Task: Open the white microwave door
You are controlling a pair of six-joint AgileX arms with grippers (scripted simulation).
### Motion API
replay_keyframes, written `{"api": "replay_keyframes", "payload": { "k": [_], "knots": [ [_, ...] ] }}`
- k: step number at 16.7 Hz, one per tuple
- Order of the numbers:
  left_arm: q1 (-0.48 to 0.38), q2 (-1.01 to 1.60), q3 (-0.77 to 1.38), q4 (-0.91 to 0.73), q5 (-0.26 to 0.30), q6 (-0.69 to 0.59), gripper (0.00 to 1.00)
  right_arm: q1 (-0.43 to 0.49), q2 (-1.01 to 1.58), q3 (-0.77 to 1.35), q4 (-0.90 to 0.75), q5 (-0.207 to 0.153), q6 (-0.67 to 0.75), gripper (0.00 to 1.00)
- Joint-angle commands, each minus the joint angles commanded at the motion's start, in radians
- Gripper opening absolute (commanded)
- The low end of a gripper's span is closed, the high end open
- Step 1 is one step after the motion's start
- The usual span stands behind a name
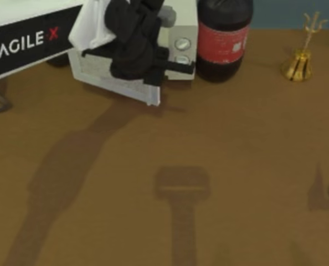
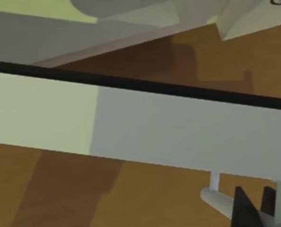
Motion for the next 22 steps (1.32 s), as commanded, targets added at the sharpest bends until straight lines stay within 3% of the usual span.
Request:
{"api": "replay_keyframes", "payload": {
  "k": [5, 22],
  "knots": [
    [0.022, -0.054, -0.074, 0.031, 0.037, 0.077, 0.0, 0.0, 0.0, 0.0, 0.0, 0.0, 0.0, 1.0],
    [0.022, -0.054, -0.074, 0.031, 0.037, 0.077, 0.0, 0.0, 0.0, 0.0, 0.0, 0.0, 0.0, 1.0]
  ]
}}
